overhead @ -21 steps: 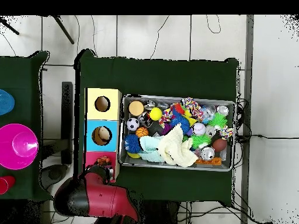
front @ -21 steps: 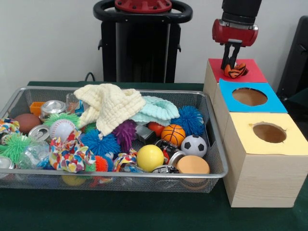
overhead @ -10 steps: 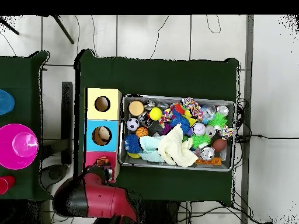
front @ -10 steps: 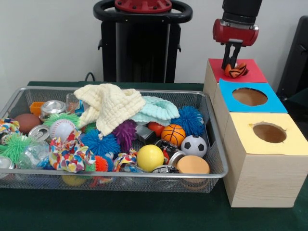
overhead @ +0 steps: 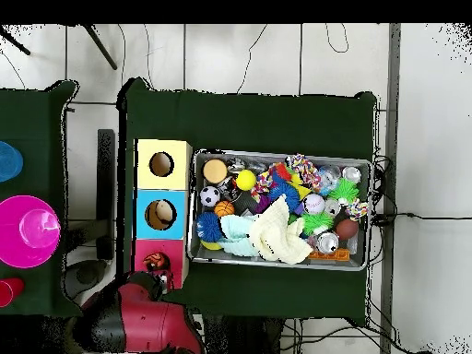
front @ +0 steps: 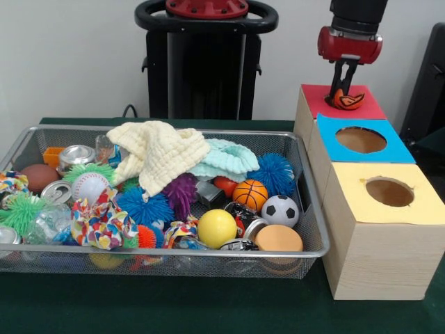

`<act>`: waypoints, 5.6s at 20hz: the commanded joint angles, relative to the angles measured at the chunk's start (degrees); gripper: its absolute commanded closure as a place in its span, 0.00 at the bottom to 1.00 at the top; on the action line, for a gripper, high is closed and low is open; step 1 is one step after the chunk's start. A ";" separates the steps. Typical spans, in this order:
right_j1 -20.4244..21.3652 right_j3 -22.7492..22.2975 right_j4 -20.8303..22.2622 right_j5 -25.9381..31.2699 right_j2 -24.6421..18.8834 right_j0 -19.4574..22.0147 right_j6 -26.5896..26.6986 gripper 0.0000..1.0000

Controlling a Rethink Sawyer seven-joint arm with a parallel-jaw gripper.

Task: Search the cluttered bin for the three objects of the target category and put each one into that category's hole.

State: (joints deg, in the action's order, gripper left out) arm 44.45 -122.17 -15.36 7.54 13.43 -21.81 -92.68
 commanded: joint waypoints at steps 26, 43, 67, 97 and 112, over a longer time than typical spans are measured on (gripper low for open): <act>-8.10 -0.47 -3.75 -7.26 -6.39 2.96 -13.93 1.00; -7.74 -0.08 -3.97 -6.59 -7.74 3.40 -13.42 0.00; -7.41 0.34 -4.20 -4.44 -5.48 2.32 -12.60 1.00; -1.09 6.47 -3.03 12.01 2.93 -2.26 -11.40 1.00; 4.37 7.28 0.10 20.00 5.46 -0.42 -7.94 1.00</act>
State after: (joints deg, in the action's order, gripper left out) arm 47.03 -118.71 -18.01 21.39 19.08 -24.39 -92.68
